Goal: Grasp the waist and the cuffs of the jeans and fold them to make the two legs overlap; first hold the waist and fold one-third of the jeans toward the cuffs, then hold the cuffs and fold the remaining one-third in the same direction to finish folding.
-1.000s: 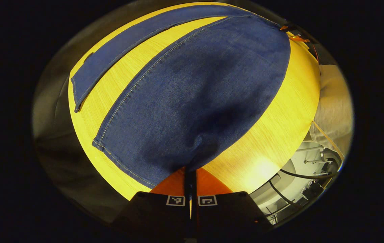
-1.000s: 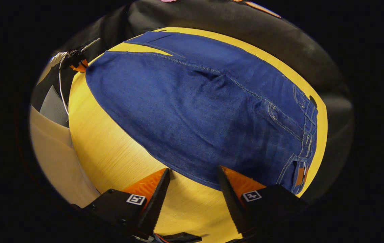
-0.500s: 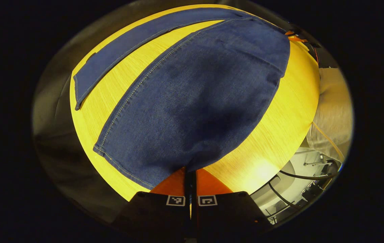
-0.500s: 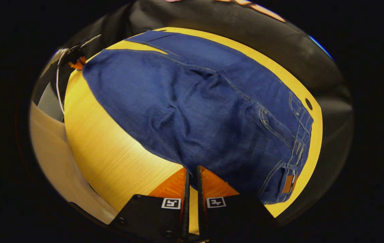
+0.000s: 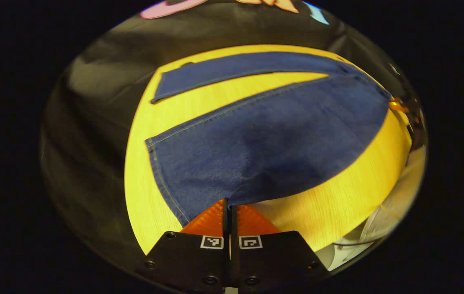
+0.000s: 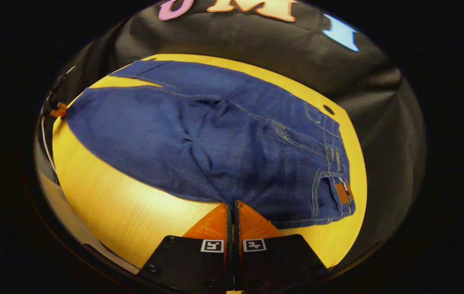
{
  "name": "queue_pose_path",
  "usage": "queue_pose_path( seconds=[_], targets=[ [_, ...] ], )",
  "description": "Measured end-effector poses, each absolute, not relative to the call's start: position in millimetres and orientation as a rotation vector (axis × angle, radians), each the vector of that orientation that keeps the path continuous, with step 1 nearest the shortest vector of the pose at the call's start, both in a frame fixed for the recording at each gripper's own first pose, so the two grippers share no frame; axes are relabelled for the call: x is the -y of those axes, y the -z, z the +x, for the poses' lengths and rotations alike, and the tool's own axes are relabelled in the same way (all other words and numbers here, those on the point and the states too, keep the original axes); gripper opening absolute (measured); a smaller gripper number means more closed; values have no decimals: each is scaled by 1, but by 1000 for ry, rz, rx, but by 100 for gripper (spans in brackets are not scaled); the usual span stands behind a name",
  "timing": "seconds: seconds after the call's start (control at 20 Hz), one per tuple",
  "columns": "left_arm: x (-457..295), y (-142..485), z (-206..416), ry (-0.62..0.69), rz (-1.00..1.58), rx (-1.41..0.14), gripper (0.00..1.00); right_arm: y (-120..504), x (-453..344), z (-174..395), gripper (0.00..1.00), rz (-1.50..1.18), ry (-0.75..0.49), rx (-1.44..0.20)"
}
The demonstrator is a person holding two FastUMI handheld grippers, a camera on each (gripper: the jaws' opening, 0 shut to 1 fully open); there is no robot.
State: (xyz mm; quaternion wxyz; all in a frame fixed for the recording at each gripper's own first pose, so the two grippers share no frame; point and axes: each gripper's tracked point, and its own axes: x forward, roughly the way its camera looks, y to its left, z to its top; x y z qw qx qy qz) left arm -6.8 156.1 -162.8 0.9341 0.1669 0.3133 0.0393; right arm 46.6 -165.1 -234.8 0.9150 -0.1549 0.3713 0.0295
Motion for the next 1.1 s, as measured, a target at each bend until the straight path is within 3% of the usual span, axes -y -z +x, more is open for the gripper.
queue_pose_path(
  seconds=[0.2, 0.35, 0.55, 0.75, 1.1],
  targets=[
    [-154, 129, 14, -211, 237, -435, 0, 187, 164, 60, 2, -324, 23, -678],
    [-155, 107, 38, -252, 154, -362, 0, 145, 160, 90, 0, -304, 99, -584],
    [-140, 16, 50, -262, 78, -267, 0, 86, 160, 150, 0, -277, 176, -451],
    [-125, -59, 82, -268, 175, -226, 0, 58, 163, 221, 2, -289, 239, -383],
    [-158, -24, 245, -301, 240, -301, 0, 101, 172, 332, 0, -163, 352, -358]
  ],
)
